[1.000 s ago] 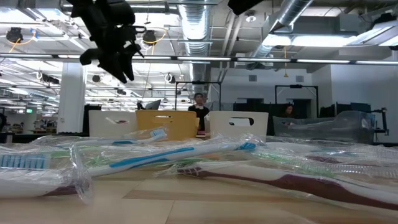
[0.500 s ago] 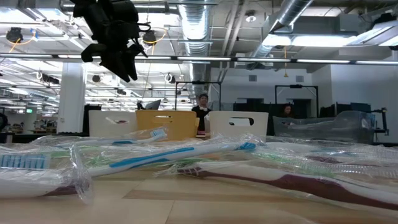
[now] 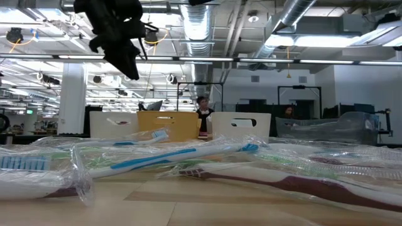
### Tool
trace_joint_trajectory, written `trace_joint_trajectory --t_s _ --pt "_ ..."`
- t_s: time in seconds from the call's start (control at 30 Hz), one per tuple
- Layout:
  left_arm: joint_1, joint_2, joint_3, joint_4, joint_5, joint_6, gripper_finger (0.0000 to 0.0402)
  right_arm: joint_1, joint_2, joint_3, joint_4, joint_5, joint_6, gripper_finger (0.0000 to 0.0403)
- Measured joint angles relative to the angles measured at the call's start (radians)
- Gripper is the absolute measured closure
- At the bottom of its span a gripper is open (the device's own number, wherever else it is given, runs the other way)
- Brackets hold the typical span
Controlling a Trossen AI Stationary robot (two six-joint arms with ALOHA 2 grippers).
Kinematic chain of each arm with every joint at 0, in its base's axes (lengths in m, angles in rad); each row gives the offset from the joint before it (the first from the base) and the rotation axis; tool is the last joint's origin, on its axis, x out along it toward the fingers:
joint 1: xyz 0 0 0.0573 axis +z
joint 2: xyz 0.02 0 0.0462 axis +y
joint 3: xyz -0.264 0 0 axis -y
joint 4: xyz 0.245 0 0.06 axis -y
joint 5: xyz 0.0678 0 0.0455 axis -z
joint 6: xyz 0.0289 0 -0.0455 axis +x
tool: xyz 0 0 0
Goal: Pick & Place Toothbrushes
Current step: Put the white blue toothbrush into the right white bin
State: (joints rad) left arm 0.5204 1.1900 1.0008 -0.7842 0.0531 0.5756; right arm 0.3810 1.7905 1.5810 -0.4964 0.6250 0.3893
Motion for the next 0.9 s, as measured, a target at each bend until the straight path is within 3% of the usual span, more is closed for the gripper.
trace_joint_trajectory --t_s 0.23,0.4,0.5,0.7,0.9 --pt "-0.053 -0.026 0.000 -0.024 -0.001 -0.289 0.0270 -0.064 0.000 0.000 0.068 0.001 -0.144 0.0182" --pt "-0.076 -0.066 -0.043 -0.045 -0.001 -0.328 0.0270 -0.092 0.000 0.001 0.000 -0.008 -0.167 0.0182" --pt "-0.091 -0.100 -0.093 -0.044 -0.001 -0.330 0.0270 -0.099 -0.002 0.010 -0.164 -0.013 -0.125 0.0182" --pt "-0.140 -0.186 -0.167 -0.037 0.010 -0.381 0.0270 -0.107 -0.006 0.064 -0.662 -0.066 0.181 0.0182" --pt "-0.210 -0.279 -0.277 0.109 0.196 -0.401 0.0270 -0.029 -0.006 0.067 -1.047 -0.302 0.494 0.0182"
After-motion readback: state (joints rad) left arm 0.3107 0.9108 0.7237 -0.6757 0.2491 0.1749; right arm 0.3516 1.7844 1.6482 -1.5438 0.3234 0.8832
